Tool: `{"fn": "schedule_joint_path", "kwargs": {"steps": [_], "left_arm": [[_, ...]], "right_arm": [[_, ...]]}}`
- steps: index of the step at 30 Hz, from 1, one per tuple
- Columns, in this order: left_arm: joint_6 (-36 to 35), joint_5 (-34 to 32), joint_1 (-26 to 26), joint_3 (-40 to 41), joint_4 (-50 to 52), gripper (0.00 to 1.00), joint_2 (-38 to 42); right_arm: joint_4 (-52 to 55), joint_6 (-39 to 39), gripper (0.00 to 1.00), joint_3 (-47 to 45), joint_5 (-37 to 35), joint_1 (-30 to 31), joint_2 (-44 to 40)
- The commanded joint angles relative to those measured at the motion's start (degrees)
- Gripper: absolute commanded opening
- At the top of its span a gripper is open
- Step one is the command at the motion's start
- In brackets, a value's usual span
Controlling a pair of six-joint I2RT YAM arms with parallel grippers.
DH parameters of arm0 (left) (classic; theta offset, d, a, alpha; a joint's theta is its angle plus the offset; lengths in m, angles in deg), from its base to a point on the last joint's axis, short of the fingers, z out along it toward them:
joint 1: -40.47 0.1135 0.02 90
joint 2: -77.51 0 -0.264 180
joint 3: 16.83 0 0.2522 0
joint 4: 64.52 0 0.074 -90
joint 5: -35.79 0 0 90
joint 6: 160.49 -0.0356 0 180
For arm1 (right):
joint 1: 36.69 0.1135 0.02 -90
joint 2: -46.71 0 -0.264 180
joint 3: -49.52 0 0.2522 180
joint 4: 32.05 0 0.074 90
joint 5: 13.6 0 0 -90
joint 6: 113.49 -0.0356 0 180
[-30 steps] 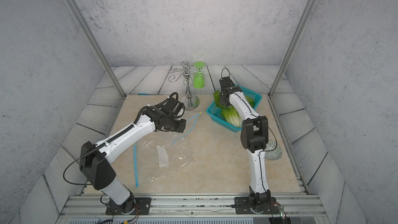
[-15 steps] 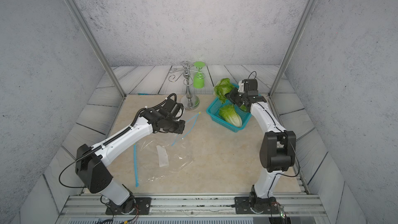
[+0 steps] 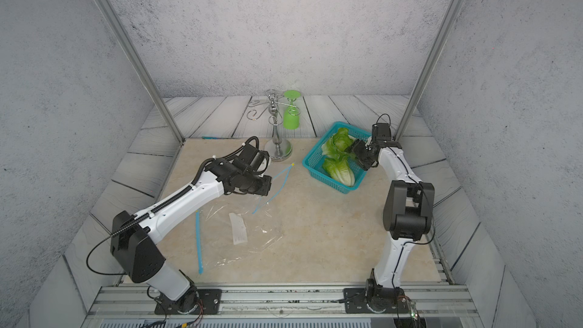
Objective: Put the chinese cabbages into a zipper bag and zip it
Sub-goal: Adjust the Chinese cabbage in the basket, then pick up the Chinese cabbage from the basket.
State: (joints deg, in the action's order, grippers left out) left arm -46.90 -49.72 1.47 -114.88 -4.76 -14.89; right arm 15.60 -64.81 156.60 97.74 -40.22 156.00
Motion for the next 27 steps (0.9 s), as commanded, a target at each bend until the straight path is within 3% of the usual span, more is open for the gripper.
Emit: {"fn": "schedule_joint_path", "kwargs": {"steps": [1, 4, 10, 17, 27], "left_arm": [[0.1, -0.4, 0.3, -0.9, -0.4, 0.00, -0.6], [0.5, 0.3, 0.3, -0.7, -1.1, 0.00, -1.3], [0.1, 0.4, 0.3, -2.5, 0.4, 0.00, -2.0], [0.1, 0.5, 0.3, -1.8, 0.9, 0.00, -1.2], [-1.2, 0.6, 0.3, -2.4, 1.4, 0.00, -3.0]], "right_arm": [[8.5, 8.4, 0.91, 1.3, -7.9, 0.3, -5.1], [9.8, 9.9, 0.99, 4.1, -5.0, 0.8, -4.9], [14.1, 12.5, 0.99, 14.7, -7.3, 4.2, 1.2], [23.4, 18.7, 0.99, 32.9, -20.4, 6.4, 13.3], [21.5, 19.4, 0.99, 45.5, -14.6, 5.8, 24.2]]}}
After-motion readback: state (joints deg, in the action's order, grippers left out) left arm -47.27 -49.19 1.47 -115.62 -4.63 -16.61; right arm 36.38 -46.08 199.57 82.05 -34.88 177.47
